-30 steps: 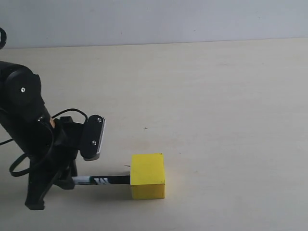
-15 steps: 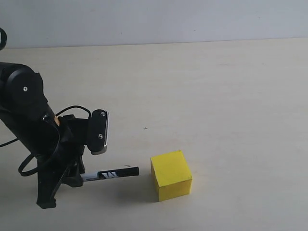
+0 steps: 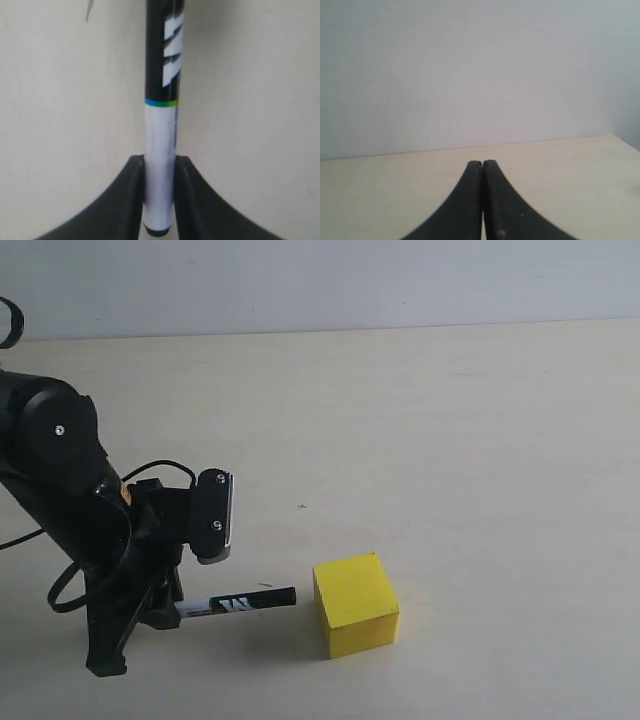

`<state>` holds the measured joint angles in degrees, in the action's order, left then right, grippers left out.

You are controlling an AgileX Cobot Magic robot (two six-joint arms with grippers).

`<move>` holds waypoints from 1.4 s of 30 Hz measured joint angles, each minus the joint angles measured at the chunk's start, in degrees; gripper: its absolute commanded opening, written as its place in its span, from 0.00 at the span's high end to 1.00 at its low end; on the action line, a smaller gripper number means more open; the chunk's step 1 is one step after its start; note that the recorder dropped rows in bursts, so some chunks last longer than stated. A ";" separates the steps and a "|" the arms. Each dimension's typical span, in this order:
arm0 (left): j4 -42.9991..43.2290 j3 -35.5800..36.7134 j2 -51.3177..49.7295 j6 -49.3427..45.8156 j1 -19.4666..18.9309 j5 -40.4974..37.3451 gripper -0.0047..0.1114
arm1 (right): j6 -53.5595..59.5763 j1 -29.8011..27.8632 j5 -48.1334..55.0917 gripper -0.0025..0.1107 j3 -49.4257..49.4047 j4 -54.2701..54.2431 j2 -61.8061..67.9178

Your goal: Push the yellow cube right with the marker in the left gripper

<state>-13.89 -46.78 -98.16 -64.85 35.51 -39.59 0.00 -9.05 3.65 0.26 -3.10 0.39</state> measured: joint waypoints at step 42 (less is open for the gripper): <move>17.51 -11.79 -4.18 19.73 10.89 -5.45 0.96 | 0.00 0.00 0.00 0.98 0.00 0.00 0.00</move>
<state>3.62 -58.57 -102.34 -45.12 46.40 -45.04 0.00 -9.05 3.65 0.26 -3.10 0.39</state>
